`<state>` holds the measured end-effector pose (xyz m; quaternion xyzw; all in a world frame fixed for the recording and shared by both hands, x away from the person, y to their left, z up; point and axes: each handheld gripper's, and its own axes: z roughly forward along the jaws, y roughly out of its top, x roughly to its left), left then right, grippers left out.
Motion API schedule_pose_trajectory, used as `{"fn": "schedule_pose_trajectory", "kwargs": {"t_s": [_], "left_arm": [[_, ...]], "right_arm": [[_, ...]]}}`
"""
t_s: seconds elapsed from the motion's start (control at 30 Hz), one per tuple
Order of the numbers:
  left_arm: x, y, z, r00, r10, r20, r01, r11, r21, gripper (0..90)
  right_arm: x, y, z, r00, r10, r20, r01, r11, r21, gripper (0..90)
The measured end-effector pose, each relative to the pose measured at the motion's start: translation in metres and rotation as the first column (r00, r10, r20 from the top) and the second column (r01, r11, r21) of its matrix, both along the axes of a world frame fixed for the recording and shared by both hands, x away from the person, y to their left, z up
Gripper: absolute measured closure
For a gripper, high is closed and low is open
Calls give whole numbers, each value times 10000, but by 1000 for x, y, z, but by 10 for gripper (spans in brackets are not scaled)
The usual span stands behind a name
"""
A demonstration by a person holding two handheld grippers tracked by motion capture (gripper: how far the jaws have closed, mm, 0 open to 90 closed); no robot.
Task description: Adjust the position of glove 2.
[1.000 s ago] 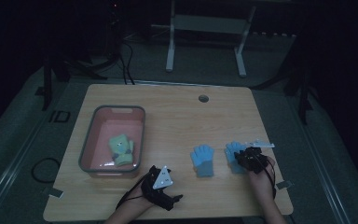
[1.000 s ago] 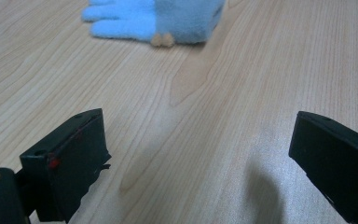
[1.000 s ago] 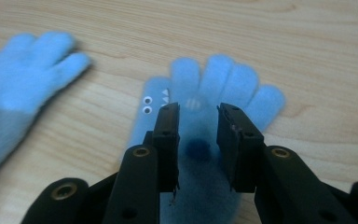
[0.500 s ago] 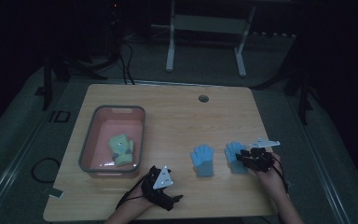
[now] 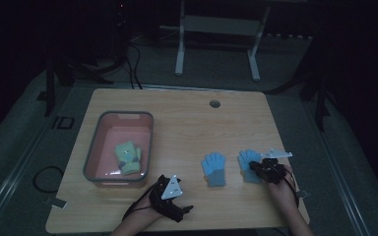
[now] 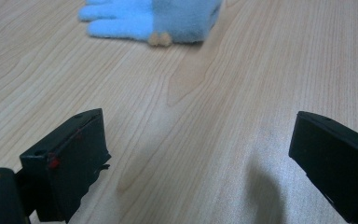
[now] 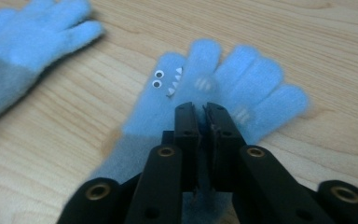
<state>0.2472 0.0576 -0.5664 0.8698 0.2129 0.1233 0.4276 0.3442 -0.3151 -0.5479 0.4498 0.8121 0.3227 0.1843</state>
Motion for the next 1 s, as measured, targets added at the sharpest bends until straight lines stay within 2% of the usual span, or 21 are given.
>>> {"fn": "schedule_pose_trajectory", "kwargs": {"t_s": [0.07,0.2,0.27,0.43,0.47,0.5,0.53,0.7,0.8,1.0], "left_arm": [[0,0,0,10000,8,5,-8,10000,3,45],[0,0,0,10000,6,-3,-6,10000,4,45],[0,0,0,10000,8,0,-8,10000,16,45],[0,0,0,10000,3,0,-3,10000,15,45],[0,0,0,10000,3,0,-3,10000,15,45],[0,0,0,10000,-5,15,4,10000,32,45],[0,0,0,10000,-13,19,13,10000,34,45],[0,0,0,10000,-1,37,1,10000,43,45],[0,0,0,10000,-4,35,3,10000,43,45],[-1,0,0,10000,-7,69,7,10000,40,45]], "right_arm": [[-1,3,0,9998,-176,78,177,9997,-165,855],[-2,6,5,9990,-441,29,441,9989,-137,866],[-4,8,11,9987,-498,144,499,9987,-88,868],[-10,18,40,9964,-503,689,483,9984,297,867],[-10,18,40,9964,-503,689,483,9984,297,867],[-11,22,47,9967,-440,689,410,9981,453,867],[-14,30,58,9952,-310,926,272,9987,426,867],[-17,50,78,9924,-2,1232,-93,9970,762,867],[-19,64,83,9909,300,1314,-425,9947,932,867],[-20,95,83,9888,1027,1082,-1150,9868,1144,867]]}}
